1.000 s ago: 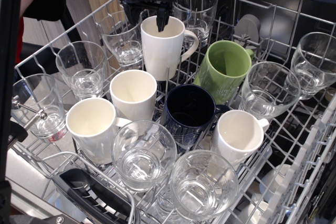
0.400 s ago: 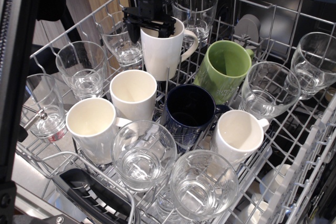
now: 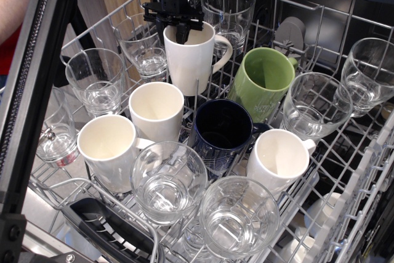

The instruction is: Pick up any cup

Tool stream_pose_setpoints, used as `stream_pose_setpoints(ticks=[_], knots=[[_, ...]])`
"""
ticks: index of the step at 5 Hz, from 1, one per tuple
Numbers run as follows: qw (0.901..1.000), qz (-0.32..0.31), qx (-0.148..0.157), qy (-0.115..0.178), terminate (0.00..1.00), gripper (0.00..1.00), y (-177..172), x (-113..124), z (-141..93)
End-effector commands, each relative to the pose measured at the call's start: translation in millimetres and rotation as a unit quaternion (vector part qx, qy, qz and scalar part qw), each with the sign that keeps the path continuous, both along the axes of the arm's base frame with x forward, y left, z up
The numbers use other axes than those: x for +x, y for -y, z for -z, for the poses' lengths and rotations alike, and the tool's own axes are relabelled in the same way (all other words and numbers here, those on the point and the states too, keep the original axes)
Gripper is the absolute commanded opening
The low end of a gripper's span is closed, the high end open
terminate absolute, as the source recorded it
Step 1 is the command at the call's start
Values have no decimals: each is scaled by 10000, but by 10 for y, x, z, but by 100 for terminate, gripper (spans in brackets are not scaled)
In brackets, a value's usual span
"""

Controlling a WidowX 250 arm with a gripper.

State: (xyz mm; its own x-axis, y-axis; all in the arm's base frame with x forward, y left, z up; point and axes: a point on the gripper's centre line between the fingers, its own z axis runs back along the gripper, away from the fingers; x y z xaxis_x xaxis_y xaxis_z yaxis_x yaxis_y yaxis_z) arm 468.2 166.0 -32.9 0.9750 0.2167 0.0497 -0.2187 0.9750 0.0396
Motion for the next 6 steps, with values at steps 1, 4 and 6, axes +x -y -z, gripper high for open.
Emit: stream_pose_setpoints(ticks=[1,4,6], knots=[[9987,64,-223,464,0,0,-107,88,-530],[9911,547,-716,978,0,0,0,26,-1213],[9839,815,-883,1323,0,0,122,-175,-1440]])
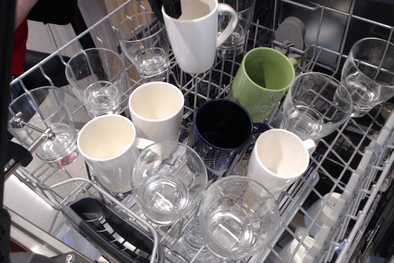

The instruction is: Pick up any cup

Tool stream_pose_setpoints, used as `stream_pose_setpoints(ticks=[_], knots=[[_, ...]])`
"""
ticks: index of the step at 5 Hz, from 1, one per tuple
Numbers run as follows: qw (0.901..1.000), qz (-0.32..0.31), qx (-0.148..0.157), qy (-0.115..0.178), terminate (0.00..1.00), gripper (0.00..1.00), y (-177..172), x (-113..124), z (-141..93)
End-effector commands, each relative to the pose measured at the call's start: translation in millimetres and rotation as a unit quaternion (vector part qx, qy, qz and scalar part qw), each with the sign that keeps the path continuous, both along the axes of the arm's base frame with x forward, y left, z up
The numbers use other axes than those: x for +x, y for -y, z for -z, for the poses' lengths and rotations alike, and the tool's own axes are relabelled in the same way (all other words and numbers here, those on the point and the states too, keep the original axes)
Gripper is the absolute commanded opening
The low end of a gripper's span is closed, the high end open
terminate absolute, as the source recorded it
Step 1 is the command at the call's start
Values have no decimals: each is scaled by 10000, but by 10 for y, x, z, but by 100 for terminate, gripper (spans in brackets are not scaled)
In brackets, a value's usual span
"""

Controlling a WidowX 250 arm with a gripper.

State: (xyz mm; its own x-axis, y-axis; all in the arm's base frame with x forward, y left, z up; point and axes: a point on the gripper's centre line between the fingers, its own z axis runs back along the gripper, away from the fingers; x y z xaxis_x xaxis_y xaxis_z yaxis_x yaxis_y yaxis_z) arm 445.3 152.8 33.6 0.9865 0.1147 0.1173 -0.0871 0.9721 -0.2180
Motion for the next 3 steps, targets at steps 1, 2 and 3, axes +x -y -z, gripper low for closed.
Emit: stream_pose_setpoints(ticks=[1,2,3], knots=[[9950,87,464,877,0,0,26,46,-961],[9937,104,828,750,0,0,61,113,-1068],[9922,126,1024,701,100,0,21,147,-1180]])
